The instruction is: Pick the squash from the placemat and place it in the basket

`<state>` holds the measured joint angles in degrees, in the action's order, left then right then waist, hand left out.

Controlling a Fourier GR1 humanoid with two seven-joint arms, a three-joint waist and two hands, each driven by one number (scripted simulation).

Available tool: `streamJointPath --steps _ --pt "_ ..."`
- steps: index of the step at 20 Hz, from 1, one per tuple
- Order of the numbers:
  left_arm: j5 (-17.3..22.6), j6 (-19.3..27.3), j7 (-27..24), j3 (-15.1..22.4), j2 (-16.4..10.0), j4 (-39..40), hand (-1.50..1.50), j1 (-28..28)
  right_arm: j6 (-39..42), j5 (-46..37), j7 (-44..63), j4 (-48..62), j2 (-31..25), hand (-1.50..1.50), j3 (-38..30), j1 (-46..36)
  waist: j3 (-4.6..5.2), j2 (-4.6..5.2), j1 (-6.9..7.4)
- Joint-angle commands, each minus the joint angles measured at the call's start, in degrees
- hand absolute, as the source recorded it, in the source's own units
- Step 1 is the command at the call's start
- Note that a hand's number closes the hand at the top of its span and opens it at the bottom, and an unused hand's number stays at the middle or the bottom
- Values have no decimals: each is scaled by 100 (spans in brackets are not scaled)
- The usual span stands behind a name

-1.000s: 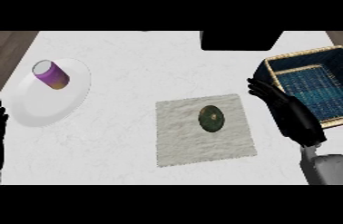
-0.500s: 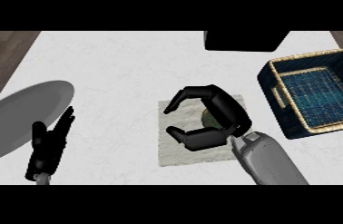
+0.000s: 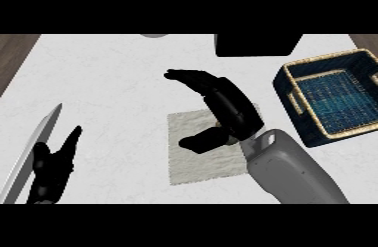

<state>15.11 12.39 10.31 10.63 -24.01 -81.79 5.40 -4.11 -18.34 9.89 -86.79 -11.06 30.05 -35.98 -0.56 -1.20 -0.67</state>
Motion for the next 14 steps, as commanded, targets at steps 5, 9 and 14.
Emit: streamJointPath --steps 5,9,14 --pt "204 -154 229 -20 99 187 0 207 1780 -360 2061 -897 -1408 -150 -379 -1445 76 26 -129" --pt "222 -338 202 -10 25 173 0 306 3214 490 2755 -1133 -1797 -150 -572 -1980 78 32 -104" --pt "-35 -39 127 275 393 41 0 473 4625 1708 3426 -1062 -2274 -150 -931 -2257 72 44 -97"
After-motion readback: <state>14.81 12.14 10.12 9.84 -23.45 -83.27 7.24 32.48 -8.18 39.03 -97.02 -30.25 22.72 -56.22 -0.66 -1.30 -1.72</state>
